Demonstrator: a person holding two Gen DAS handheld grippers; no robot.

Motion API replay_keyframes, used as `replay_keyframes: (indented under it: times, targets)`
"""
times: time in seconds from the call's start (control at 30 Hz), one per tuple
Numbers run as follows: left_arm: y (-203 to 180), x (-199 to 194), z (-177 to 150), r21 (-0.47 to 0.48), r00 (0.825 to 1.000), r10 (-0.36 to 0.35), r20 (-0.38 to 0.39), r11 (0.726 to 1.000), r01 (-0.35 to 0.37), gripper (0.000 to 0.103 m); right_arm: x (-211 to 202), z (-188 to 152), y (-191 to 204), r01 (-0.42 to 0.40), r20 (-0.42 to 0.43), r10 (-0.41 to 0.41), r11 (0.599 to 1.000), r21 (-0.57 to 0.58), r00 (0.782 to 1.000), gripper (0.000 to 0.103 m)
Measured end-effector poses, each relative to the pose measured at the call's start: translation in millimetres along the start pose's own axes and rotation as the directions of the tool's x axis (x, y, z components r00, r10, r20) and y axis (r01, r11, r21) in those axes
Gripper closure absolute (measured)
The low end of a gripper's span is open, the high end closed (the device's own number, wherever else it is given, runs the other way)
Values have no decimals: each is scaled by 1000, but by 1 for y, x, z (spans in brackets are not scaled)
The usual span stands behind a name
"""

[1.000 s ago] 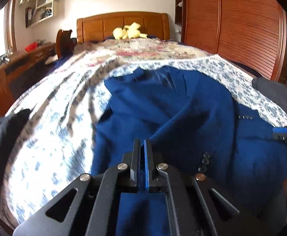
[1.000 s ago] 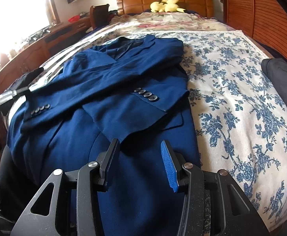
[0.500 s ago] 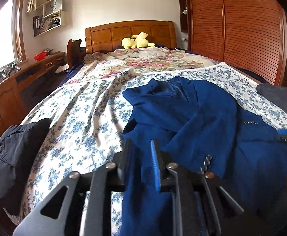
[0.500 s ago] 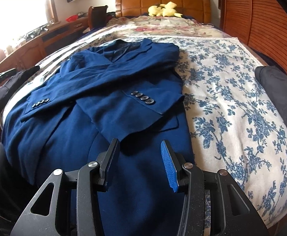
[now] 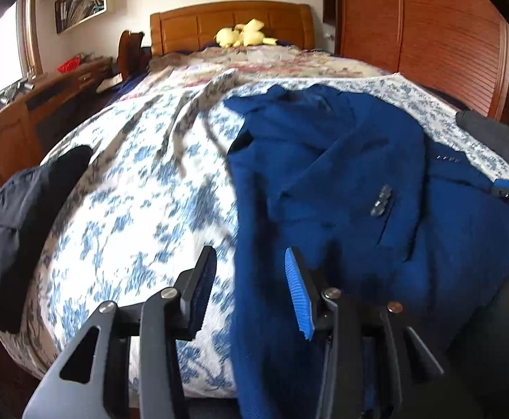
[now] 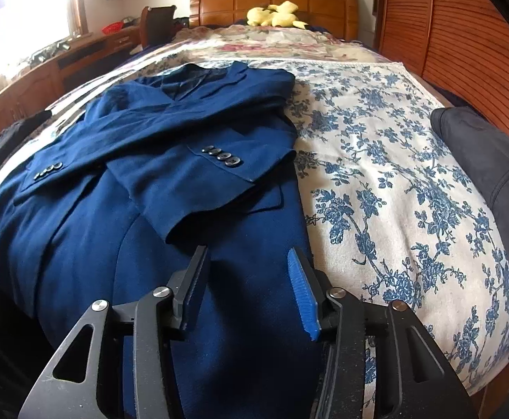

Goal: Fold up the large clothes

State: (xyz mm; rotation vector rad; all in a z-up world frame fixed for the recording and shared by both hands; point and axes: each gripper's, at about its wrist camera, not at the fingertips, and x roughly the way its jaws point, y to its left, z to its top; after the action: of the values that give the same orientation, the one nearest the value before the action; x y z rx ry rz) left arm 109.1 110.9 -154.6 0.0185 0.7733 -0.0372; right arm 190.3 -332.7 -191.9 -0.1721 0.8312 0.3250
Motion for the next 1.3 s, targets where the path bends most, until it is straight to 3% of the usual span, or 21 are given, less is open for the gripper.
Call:
replay_keyframes:
  times: [0.23, 0.33, 0.43, 0.9, 1.3]
  targets:
    - [13, 10, -19, -26, 999, 5, -52, 1000, -6, 61, 2, -1, -6, 12, -15, -12, 1000, 5, 1000, 41]
    - [18, 12, -22, -30, 998, 15, -54, 999, -17, 51, 1, -3, -12, 14, -22, -14, 1000, 19, 1000, 37]
    - [21, 15, -21, -28, 998, 14, -67, 999, -15, 47, 1, -5, -17, 11, -27, -10, 999, 40, 1000, 34]
    - [17, 17, -26, 4, 998, 44, -39, 999, -44, 43, 2, -7, -17, -10, -63, 12, 1000, 29, 998, 32]
    - [15, -1, -38, -12, 997, 0, -76, 1000, -1, 43, -7, -13, -4, -63, -79, 64, 998, 5, 995, 32]
